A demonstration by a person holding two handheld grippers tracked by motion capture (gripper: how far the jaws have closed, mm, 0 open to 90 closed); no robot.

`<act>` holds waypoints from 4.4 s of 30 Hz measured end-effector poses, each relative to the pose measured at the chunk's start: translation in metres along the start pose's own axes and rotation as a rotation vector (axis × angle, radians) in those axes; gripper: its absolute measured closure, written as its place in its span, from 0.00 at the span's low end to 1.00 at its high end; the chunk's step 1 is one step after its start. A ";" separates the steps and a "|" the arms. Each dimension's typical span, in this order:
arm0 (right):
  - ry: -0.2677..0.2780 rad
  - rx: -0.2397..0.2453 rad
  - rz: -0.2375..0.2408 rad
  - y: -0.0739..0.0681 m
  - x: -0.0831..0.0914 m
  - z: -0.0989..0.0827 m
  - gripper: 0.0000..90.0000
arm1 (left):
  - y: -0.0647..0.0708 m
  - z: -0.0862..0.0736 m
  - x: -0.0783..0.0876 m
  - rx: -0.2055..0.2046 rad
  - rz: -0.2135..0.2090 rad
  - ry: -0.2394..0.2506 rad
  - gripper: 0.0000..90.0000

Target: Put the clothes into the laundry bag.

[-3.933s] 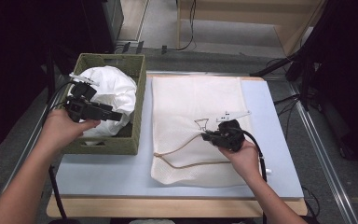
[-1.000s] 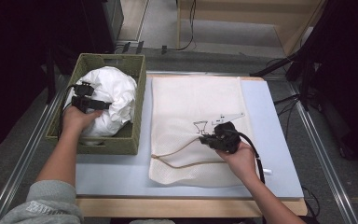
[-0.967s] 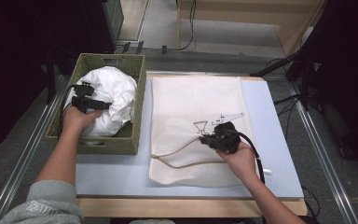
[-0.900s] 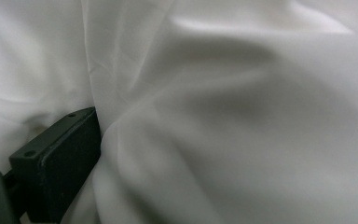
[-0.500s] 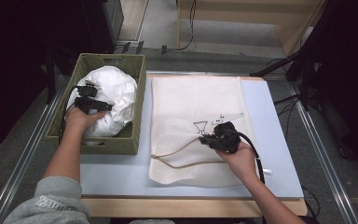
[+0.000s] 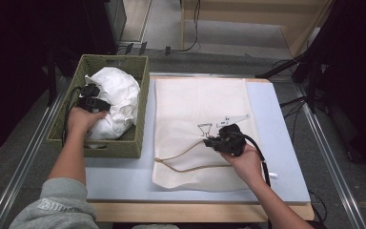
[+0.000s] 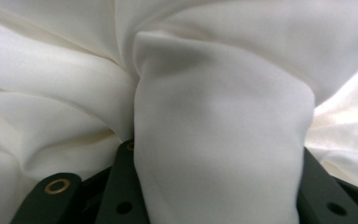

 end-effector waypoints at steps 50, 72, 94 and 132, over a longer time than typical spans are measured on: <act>0.010 -0.018 0.013 0.002 -0.001 0.003 0.94 | 0.039 0.018 0.082 -0.159 -0.215 0.067 0.75; 0.057 -0.012 -0.003 0.006 0.007 0.014 0.95 | 0.113 0.000 0.181 -0.399 -0.295 0.076 0.77; 0.061 -0.007 0.003 0.010 0.014 0.024 0.95 | 0.173 -0.044 0.197 -0.569 -0.412 0.051 0.77; 0.070 -0.021 0.011 0.013 0.020 0.033 0.96 | 0.204 -0.171 0.133 -0.758 -0.548 -0.078 0.77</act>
Point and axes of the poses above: each handheld gripper's, and its own axes: x roughly backward along the jaws, z roughly out of its top, y roughly to its right, the point moved 3 cm from there along -x, roughly forward along the jaws, and after that the axes turned 12 degrees about x, right-handed, at the moved point
